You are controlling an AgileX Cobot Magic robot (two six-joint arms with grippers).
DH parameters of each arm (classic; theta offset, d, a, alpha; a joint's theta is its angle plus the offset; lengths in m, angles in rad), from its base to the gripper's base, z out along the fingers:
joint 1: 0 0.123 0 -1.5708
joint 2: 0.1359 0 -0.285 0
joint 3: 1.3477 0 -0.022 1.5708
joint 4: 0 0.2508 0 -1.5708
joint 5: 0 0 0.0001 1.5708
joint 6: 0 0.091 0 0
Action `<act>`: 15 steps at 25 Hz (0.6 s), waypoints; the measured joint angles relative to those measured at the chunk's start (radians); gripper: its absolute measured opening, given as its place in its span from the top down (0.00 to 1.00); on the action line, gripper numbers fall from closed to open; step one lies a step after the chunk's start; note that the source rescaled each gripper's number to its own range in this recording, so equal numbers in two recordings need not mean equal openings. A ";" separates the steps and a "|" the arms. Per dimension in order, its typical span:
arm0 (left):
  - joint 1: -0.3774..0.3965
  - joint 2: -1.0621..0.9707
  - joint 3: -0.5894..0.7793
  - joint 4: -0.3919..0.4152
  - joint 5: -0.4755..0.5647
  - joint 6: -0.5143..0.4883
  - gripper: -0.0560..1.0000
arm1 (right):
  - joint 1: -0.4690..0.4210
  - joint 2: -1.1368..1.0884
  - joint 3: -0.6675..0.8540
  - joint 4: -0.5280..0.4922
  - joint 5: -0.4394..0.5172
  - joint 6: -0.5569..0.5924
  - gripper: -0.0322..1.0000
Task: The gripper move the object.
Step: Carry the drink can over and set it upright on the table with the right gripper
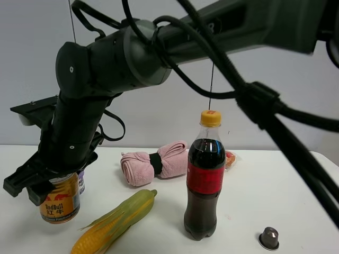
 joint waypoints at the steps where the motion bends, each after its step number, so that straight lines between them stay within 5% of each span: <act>1: 0.000 0.000 0.000 0.000 0.000 0.000 0.00 | 0.000 0.009 0.000 0.000 -0.008 -0.002 0.96; 15: 0.000 0.000 0.000 0.001 0.000 0.000 0.00 | 0.000 0.084 0.000 -0.013 -0.060 -0.002 0.96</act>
